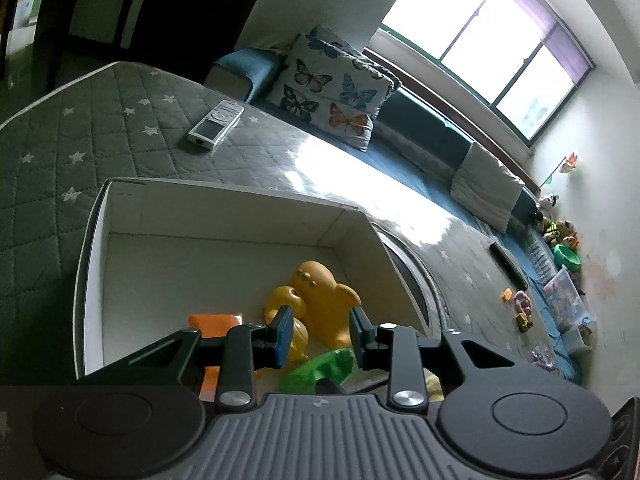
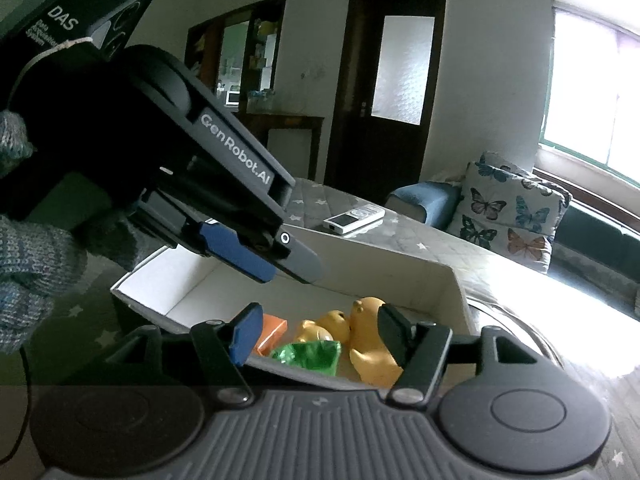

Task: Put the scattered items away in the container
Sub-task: 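Carry the green block into the box beside the ducks and release, then withdraw both tools from the box toward the yellow chick plush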

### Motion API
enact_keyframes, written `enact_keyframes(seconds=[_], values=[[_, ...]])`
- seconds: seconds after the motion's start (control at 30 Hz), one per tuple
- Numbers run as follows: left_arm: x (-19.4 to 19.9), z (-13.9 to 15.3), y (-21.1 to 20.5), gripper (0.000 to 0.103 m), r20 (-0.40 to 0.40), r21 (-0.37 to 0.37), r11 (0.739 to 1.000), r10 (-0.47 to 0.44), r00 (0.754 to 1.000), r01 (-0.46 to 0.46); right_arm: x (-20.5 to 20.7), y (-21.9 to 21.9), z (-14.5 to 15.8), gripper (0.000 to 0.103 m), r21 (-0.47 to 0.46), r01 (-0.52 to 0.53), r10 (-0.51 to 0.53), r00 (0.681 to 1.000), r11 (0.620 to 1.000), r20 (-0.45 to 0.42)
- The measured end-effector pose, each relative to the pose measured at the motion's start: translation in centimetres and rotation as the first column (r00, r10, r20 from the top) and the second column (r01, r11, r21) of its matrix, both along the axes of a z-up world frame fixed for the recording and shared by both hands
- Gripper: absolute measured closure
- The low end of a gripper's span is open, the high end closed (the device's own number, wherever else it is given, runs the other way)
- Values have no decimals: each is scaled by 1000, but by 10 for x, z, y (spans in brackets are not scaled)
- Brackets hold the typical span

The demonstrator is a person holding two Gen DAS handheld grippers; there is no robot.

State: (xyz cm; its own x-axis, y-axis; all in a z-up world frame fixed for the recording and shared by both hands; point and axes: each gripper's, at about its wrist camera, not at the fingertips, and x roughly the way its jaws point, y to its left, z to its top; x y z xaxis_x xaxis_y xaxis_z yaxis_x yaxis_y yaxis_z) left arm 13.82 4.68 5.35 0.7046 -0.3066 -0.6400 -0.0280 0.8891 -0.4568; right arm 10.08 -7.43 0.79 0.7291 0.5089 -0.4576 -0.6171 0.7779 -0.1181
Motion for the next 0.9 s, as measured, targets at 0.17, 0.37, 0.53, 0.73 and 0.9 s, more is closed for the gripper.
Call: enact_keyframes(seconds=[0.17,0.37,0.53,0.73,0.9], values=[[-9,1,-8,70,4,8,1000,-16,1000,16,-11,-9,1,32,3,13,-13,1000,1000,7],[-21,-1,-21,70,1,27,999,-45,999,45,-24,-18,2,32,9,27,-27,1000,1000,15],[-29,-2,-31,70,2,33,997,-73,997,73,-37,-25,2,29,16,43,-43,999,999,13],[-38,-5,-44,70,-2,43,993,-107,994,107,-47,-34,-1,28,21,65,-65,998,998,3],[-42,-10,-54,70,-11,44,990,-137,991,137,-56,-43,-4,25,24,86,-86,996,996,-5]])
